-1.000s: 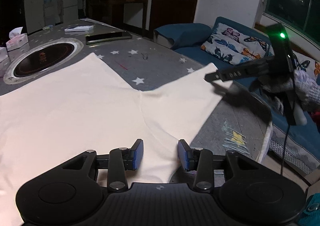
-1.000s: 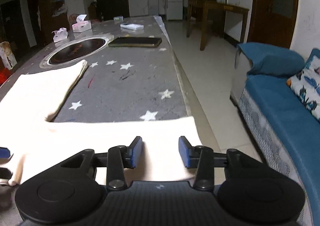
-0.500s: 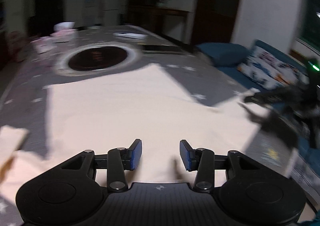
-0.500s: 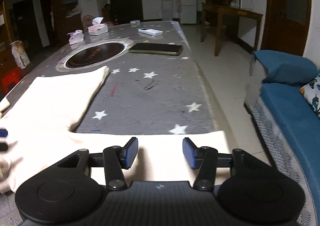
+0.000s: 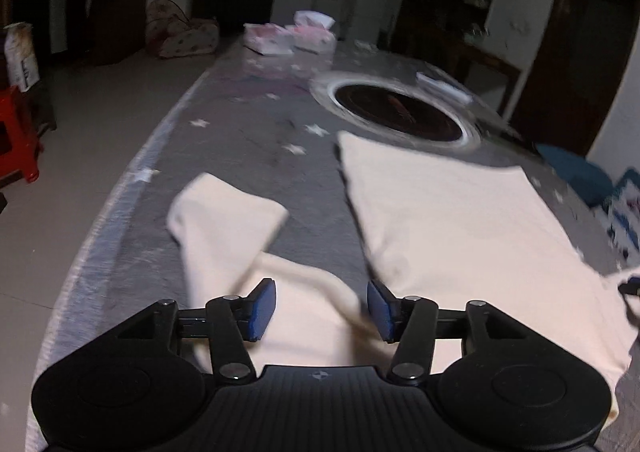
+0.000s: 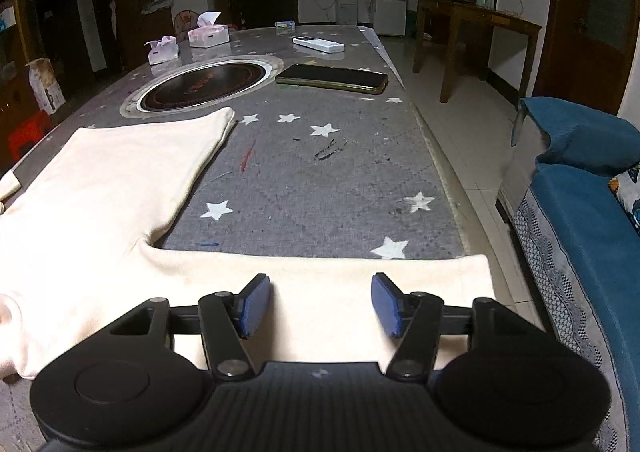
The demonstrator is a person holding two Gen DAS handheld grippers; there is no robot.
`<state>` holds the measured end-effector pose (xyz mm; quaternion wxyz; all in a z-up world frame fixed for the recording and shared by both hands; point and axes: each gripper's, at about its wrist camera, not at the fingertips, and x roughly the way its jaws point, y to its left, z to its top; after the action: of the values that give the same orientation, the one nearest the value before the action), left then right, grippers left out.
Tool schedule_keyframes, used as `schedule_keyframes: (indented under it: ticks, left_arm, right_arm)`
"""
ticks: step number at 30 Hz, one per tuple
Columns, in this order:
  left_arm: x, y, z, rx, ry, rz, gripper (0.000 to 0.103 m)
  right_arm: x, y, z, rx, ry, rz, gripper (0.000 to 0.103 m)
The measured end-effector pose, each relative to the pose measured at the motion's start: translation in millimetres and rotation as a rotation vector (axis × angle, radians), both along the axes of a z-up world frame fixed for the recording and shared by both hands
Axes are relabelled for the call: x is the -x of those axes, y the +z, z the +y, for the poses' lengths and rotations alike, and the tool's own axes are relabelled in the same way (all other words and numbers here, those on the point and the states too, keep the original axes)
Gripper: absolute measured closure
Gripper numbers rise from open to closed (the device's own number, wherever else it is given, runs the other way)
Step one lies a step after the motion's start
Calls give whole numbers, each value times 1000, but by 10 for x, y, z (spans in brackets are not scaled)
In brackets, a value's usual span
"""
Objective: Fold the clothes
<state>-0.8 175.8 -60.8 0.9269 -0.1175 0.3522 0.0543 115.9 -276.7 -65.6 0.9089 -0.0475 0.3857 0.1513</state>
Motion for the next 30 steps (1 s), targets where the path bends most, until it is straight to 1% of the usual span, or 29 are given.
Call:
schedule_keyframes:
  ticks: [4, 6, 10, 12, 14, 16, 18, 20, 23, 25, 27, 30]
  left_arm:
    - [64, -1, 235, 0, 69, -16, 49]
    - [97, -4, 327, -17, 114, -24, 49]
    - [187, -2, 479, -55, 228, -41, 49]
    - [222, -17, 562, -66, 296, -28, 49]
    - [263, -27, 656, -73, 362, -15, 49]
    - [309, 2, 704, -59, 394, -24, 49]
    - [338, 56, 677, -44, 390, -50, 49]
    - [306, 90, 565, -52, 339, -63, 49]
    - [186, 77, 364, -92, 256, -56, 49]
    - [106, 26, 268, -116, 220, -36, 49]
    - [41, -40, 215, -138, 200, -14, 48]
    - [16, -91, 180, -204, 198, -2, 48]
  right_arm:
    - [-5, -5, 22, 10, -2, 3, 43]
    - [-10, -6, 28, 13, -4, 4, 43]
    - [-22, -9, 35, 17, -9, 5, 42]
    - [-30, -8, 41, 18, -10, 6, 41]
    - [-38, -7, 46, 19, -11, 7, 41]
    - [-43, -6, 45, 21, -10, 8, 41]
    - [-47, -4, 40, 21, -10, 9, 41]
    - [-51, -2, 38, 19, -10, 10, 40]
    - [-49, -9, 48, 20, -11, 7, 38]
    - [-41, -16, 51, 19, -12, 3, 38]
    - [-32, -20, 43, 17, -11, 0, 37]
    - [-33, -19, 20, 17, -8, -1, 36]
